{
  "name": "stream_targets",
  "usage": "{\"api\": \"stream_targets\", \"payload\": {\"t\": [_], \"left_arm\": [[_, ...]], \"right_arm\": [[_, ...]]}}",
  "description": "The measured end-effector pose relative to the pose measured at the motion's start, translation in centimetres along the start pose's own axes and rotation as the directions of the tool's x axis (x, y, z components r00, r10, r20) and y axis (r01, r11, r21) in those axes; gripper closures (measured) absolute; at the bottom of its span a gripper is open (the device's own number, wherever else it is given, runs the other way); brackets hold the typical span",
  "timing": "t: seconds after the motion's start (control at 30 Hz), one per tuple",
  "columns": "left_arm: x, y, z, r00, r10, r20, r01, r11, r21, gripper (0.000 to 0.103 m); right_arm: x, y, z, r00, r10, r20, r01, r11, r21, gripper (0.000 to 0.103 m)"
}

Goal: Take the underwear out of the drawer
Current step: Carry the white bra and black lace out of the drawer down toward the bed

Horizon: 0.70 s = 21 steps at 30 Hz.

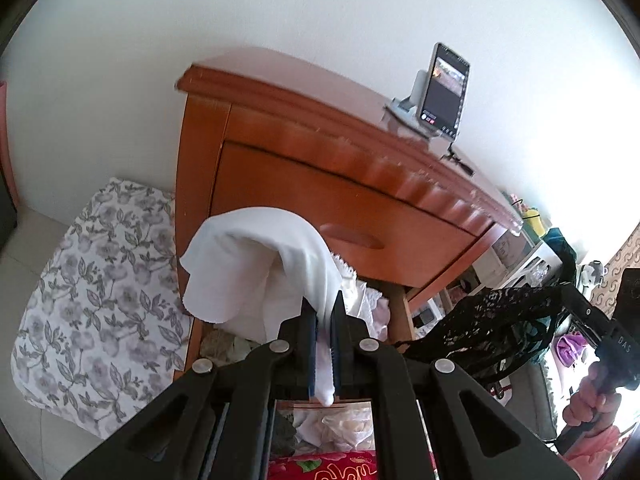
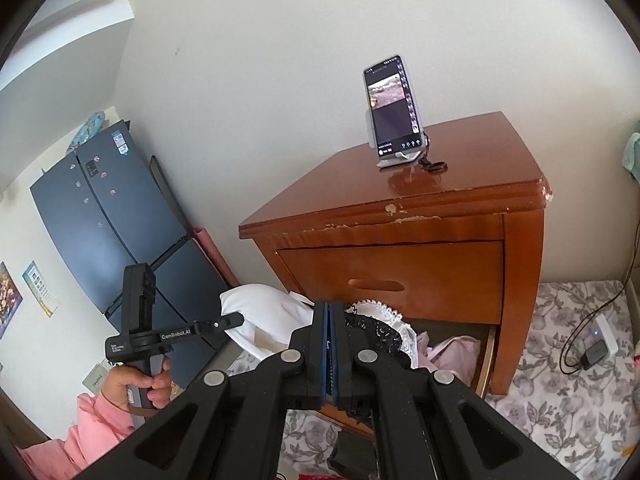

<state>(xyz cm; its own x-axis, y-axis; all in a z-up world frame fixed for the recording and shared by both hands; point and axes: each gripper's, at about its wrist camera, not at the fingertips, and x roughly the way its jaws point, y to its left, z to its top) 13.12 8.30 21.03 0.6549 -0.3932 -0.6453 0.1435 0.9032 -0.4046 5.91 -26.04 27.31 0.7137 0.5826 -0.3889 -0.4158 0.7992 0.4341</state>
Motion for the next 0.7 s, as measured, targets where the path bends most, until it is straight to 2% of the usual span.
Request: {"api": "stream_targets", "payload": {"t": [0.4,0.7], "left_arm": [[-4.5,-2.2,3.1,0.993,-0.014,0.115,0.009,0.999,0.039,0.097],[-8.4,-4.6,4.6,0.979,-0.054,0.198,0.037,0.995,0.088,0.097]], "right_arm": [[-1.6,1.0,0.7,0.999,-0.006,0.036,0.007,1.000,-0.010,0.102],[-3.0,2.0,1.4,0.998,0.003,0.066,-0.001,1.000,-0.023,0.102]]}}
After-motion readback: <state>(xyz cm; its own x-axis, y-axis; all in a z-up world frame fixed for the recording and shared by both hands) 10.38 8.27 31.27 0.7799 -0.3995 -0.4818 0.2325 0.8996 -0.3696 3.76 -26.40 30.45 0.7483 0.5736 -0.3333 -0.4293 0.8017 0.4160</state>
